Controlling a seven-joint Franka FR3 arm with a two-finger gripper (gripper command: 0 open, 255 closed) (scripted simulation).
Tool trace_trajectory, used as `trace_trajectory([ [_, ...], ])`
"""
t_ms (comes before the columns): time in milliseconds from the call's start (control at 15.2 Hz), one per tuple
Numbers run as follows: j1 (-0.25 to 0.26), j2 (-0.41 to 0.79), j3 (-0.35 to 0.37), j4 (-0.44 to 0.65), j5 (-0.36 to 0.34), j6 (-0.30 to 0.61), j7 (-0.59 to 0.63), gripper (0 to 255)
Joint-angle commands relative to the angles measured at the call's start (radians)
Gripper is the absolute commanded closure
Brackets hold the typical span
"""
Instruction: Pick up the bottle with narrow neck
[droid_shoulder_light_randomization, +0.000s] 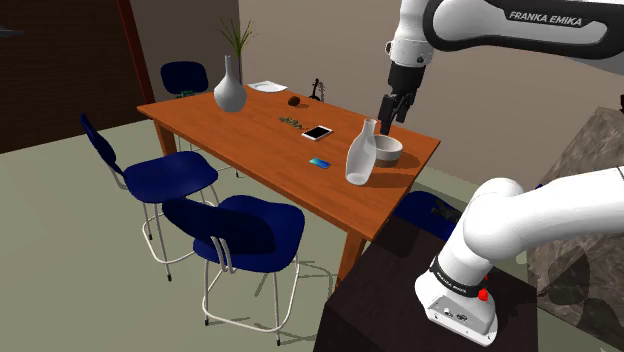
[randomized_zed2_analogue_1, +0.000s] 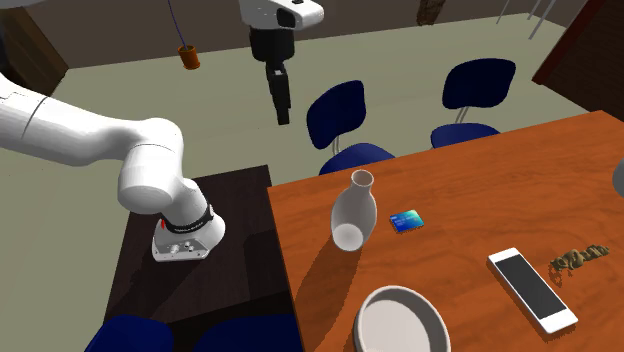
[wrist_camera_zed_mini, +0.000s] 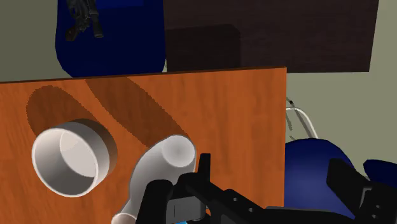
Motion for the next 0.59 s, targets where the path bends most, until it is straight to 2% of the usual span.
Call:
trace_trajectory([
  [0,0.000,0.000,0.000,0.000,0.000,0.000,0.000,0],
  [528,-0.033,0.227,-0.166,0.097,-0.035,0.143,-0.157,0],
])
